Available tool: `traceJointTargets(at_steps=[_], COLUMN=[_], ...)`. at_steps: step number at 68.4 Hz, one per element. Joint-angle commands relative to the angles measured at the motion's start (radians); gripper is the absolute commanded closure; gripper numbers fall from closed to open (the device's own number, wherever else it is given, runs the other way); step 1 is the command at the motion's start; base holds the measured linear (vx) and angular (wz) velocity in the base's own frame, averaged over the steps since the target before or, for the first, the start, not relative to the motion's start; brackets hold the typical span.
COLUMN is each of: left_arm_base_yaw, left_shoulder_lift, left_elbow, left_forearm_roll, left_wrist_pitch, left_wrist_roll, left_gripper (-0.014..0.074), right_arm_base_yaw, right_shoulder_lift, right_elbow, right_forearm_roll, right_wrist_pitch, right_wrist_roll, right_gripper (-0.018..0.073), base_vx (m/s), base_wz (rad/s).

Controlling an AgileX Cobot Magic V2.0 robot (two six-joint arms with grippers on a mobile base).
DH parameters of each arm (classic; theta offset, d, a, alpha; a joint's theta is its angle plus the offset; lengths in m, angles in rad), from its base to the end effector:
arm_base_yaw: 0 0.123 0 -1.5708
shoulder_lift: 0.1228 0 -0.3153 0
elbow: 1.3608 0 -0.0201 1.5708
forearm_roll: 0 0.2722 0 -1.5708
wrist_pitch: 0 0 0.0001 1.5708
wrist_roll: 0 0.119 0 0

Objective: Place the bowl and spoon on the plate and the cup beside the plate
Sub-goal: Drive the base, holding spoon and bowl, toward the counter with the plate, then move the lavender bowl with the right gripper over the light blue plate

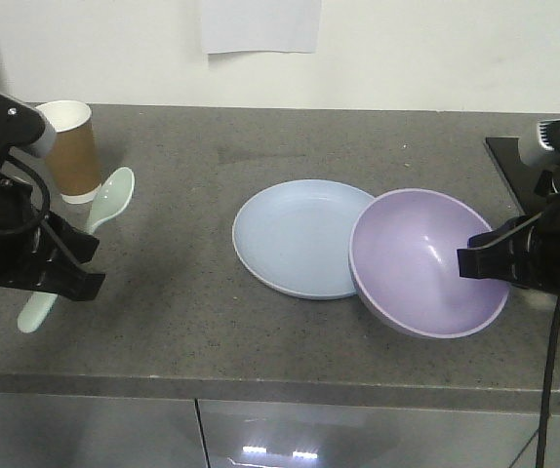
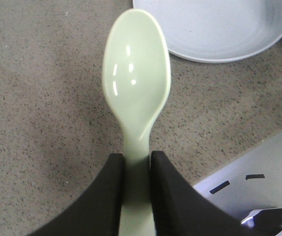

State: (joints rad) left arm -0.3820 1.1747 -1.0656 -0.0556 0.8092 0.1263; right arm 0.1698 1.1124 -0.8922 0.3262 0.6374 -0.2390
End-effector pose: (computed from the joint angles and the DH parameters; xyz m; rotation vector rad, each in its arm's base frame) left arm 0.2465 -0.1042 0.3529 0.5790 2.3378 -0.1849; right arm 0.2469 0.0654 0.3253 -0.2635 2.3052 0.3215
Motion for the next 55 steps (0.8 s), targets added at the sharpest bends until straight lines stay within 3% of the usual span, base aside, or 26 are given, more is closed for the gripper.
traceJointTargets(at_steps=[1, 55], left_arm_base_yaw=[0.0, 0.0], left_shoulder_lift=[-0.023, -0.023], left_elbow=[-0.026, -0.026], left_forearm_roll=[-0.012, -0.012], left_wrist_pitch=[-0.057, -0.057], left_wrist_roll=[-0.002, -0.002], left_gripper=[0.0521, 0.0521], right_arm_base_yaw=[0.001, 0.001], right_shoulder_lift=[-0.022, -0.022], right_elbow=[-0.026, -0.026], right_forearm_roll=[0.016, 0.016], right_wrist_pitch=[-0.054, -0.054], right_wrist_roll=[-0.008, -0.008], right_gripper=[0.0563, 0.0563], base_vx=[0.11, 0.1], base_wz=[0.04, 0.02])
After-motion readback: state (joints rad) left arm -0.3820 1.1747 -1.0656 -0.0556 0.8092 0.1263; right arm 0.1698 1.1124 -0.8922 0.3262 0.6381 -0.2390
